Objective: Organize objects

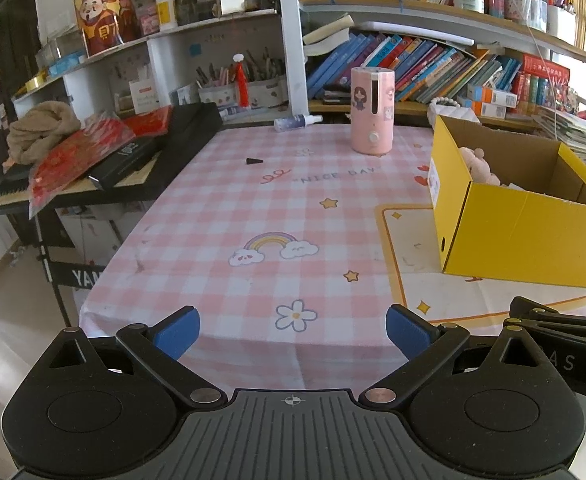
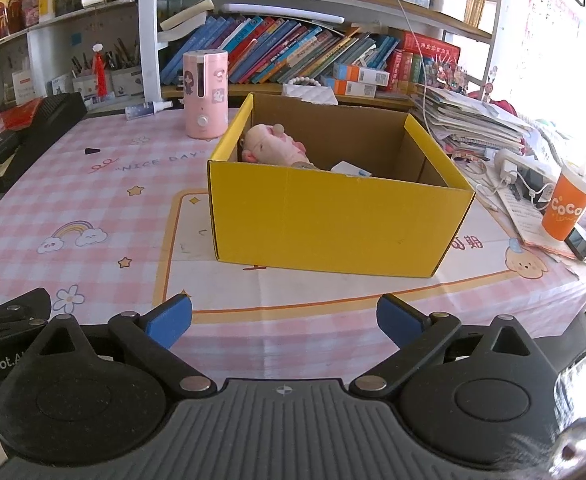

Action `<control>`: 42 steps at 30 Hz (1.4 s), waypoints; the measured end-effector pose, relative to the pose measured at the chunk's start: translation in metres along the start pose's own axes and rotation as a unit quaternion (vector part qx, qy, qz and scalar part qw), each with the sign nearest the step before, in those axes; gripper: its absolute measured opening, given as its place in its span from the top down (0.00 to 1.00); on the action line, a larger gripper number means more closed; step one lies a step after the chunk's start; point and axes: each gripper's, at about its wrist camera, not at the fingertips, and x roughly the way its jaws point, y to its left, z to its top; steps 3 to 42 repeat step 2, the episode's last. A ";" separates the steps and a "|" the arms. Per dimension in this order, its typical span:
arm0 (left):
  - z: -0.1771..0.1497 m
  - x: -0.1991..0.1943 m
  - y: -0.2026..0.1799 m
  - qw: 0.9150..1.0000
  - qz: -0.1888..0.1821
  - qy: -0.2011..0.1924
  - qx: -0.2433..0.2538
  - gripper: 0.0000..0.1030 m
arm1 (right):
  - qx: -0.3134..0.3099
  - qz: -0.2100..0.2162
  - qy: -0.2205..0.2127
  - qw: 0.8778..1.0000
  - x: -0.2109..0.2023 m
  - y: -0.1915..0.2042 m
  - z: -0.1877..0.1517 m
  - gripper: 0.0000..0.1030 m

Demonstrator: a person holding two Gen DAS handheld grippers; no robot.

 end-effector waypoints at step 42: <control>0.000 0.000 0.000 1.000 -0.001 0.001 0.000 0.02 | 0.000 0.000 0.000 1.000 0.000 0.000 0.000 0.02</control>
